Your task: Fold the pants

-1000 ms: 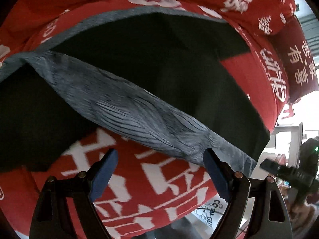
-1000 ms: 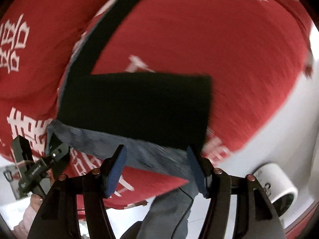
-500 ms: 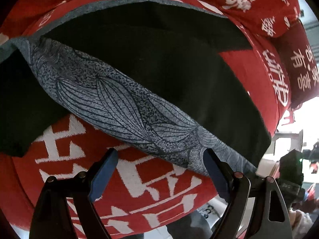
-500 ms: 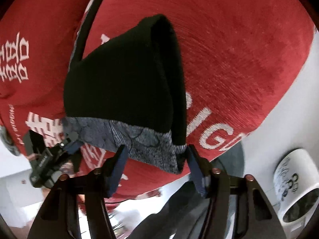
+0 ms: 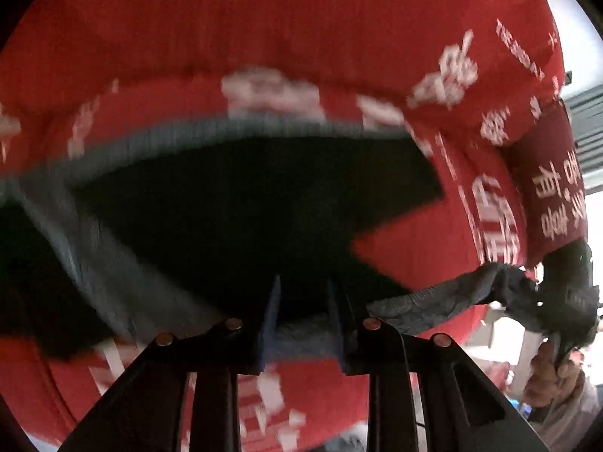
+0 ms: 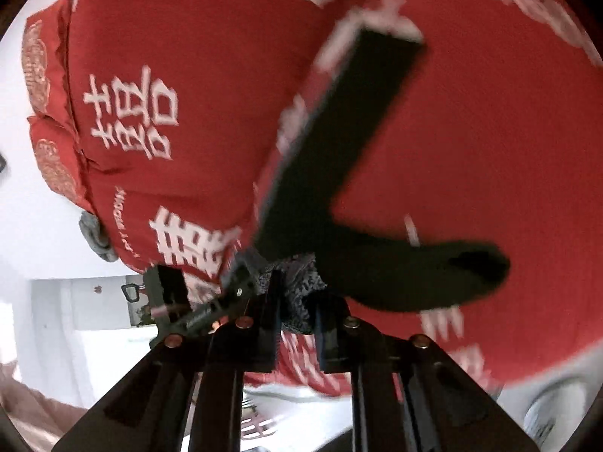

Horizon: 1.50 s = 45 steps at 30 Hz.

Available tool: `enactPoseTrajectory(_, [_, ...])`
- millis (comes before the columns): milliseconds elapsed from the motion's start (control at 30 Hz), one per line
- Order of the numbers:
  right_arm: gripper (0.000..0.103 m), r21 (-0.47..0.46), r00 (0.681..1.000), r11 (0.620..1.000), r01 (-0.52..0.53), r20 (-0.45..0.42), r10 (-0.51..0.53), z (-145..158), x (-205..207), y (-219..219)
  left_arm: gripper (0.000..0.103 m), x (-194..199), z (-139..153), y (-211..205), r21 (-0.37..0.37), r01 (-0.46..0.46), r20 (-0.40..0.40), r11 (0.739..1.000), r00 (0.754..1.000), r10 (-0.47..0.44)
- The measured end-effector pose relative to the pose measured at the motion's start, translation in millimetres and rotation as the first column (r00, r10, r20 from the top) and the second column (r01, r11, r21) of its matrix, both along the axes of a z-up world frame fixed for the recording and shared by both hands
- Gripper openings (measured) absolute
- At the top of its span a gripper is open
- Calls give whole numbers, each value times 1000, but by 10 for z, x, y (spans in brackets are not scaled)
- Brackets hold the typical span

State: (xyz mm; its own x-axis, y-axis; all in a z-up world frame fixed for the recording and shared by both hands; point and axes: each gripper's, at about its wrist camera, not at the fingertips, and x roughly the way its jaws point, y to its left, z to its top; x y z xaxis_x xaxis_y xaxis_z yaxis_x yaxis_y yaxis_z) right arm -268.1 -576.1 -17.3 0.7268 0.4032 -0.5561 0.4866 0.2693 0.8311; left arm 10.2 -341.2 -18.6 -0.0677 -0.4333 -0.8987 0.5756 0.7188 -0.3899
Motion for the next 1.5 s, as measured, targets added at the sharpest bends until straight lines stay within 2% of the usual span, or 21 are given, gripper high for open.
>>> enactPoseTrajectory(100, [15, -54, 999, 998, -38, -7, 38, 41, 462, -399, 28, 303, 162, -235, 19, -37, 110, 999, 993, 35])
enactPoseTrajectory(133, [15, -67, 999, 997, -44, -12, 43, 51, 615, -535, 35, 390, 213, -276, 34, -54, 146, 998, 988, 49])
enactPoseTrajectory(167, [15, -78, 999, 996, -42, -19, 40, 62, 759, -673, 45, 451, 244, -291, 44, -68, 169, 997, 984, 60])
enactPoseTrajectory(200, [15, -82, 999, 996, -37, -21, 36, 57, 850, -769, 71, 505, 284, -276, 50, -90, 200, 995, 977, 79])
enactPoseTrajectory(233, [15, -92, 999, 995, -30, -28, 28, 53, 976, -875, 81, 537, 316, -252, 53, -112, 228, 992, 969, 97])
enactPoseTrajectory(267, [17, -105, 999, 994, -28, -41, 24, 46, 1069, -944, 81, 577, 366, -172, 54, -133, 257, 990, 960, 115])
enactPoseTrajectory(333, [22, -146, 995, 989, -26, -96, 12, 27, 1203, -1051, 81, 612, 322, -96, 89, -139, 255, 986, 961, 112])
enactPoseTrajectory(433, [57, -231, 980, 969, -81, -193, 36, -18, 1409, -1166, 81, 599, 202, 2, 148, -152, 253, 977, 961, 111])
enactPoseTrajectory(500, [64, -332, 972, 934, -129, -228, 54, 89, 1449, -1141, 81, 560, 40, 70, 201, -162, 230, 966, 966, 114])
enactPoseTrajectory(567, [64, -380, 970, 915, -138, -241, 46, 151, 1362, -1126, 81, 510, -149, 146, 245, -176, 200, 953, 971, 129])
enactPoseTrajectory(667, [64, -413, 944, 907, -82, -324, -62, 106, 1031, -1122, 81, 435, -378, 217, 293, -195, 175, 936, 973, 148])
enactPoseTrajectory(733, [61, -372, 927, 927, -46, -362, -99, -54, 828, -1116, 81, 408, -477, 266, 314, -206, 168, 927, 973, 160])
enactPoseTrajectory(833, [46, -239, 918, 971, -9, -387, -86, -413, 654, -1098, 81, 383, -623, 307, 344, -220, 157, 913, 972, 175])
enactPoseTrajectory(867, [45, -198, 925, 980, 15, -370, -89, -513, 635, -1074, 81, 380, -636, 297, 347, -223, 159, 911, 971, 177])
enactPoseTrajectory(967, [44, -165, 944, 985, 58, -311, -108, -578, 675, -1036, 81, 421, -606, 316, 328, -242, 166, 913, 966, 197])
enactPoseTrajectory(1067, [43, -138, 950, 988, 68, -293, -106, -632, 778, -1032, 81, 479, -609, 256, 325, -240, 182, 915, 965, 189])
enactPoseTrajectory(1133, [17, -128, 948, 990, 57, -304, -94, -679, 858, -1021, 81, 507, -651, 215, 333, -234, 186, 913, 966, 180])
enactPoseTrajectory(1167, [7, -112, 946, 992, 64, -309, -96, -705, 851, -1006, 81, 510, -677, 200, 343, -230, 192, 911, 966, 172])
enactPoseTrajectory(1367, [7, -48, 945, 996, 77, -316, -88, -838, 541, -911, 81, 399, -828, 341, 384, -219, 147, 897, 974, 175])
enactPoseTrajectory(1400, [13, -42, 943, 996, 84, -319, -93, -826, 529, -925, 81, 402, -807, 358, 386, -223, 148, 895, 973, 179])
enactPoseTrajectory(1500, [18, -99, 934, 992, 73, -341, -103, -633, 539, -941, 81, 470, -662, 360, 369, -230, 161, 901, 970, 182])
